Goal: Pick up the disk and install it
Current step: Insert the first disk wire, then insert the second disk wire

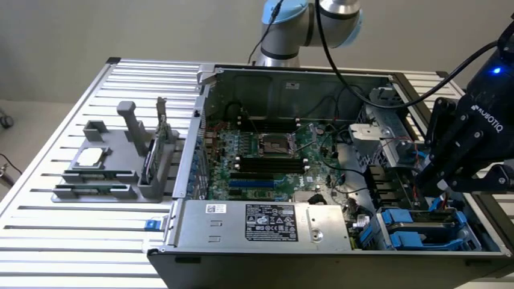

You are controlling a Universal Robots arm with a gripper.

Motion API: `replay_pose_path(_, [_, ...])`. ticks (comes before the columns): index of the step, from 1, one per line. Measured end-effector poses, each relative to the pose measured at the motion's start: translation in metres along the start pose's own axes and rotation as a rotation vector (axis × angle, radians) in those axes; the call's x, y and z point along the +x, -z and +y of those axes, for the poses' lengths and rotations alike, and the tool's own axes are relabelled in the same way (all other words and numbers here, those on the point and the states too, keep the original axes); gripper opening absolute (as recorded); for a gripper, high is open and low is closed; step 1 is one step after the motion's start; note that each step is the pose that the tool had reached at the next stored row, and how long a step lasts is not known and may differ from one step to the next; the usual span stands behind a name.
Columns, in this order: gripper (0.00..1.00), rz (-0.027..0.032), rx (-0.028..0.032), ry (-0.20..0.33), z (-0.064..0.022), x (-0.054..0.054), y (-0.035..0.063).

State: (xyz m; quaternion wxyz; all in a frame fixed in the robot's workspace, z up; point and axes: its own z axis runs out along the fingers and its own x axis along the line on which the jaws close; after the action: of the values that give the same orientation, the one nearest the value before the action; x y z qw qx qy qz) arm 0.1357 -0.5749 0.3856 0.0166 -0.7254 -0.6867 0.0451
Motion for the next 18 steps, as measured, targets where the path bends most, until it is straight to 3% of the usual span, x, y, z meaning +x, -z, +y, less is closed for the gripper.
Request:
replay_pose_path(11, [0.25,-0.0001,0.0000,0.000,0.0000,0.0001,0.0000])
replay_pose_path(18, [0.25,-0.0001,0.0000,0.000,0.0049,0.0086,0.0000])
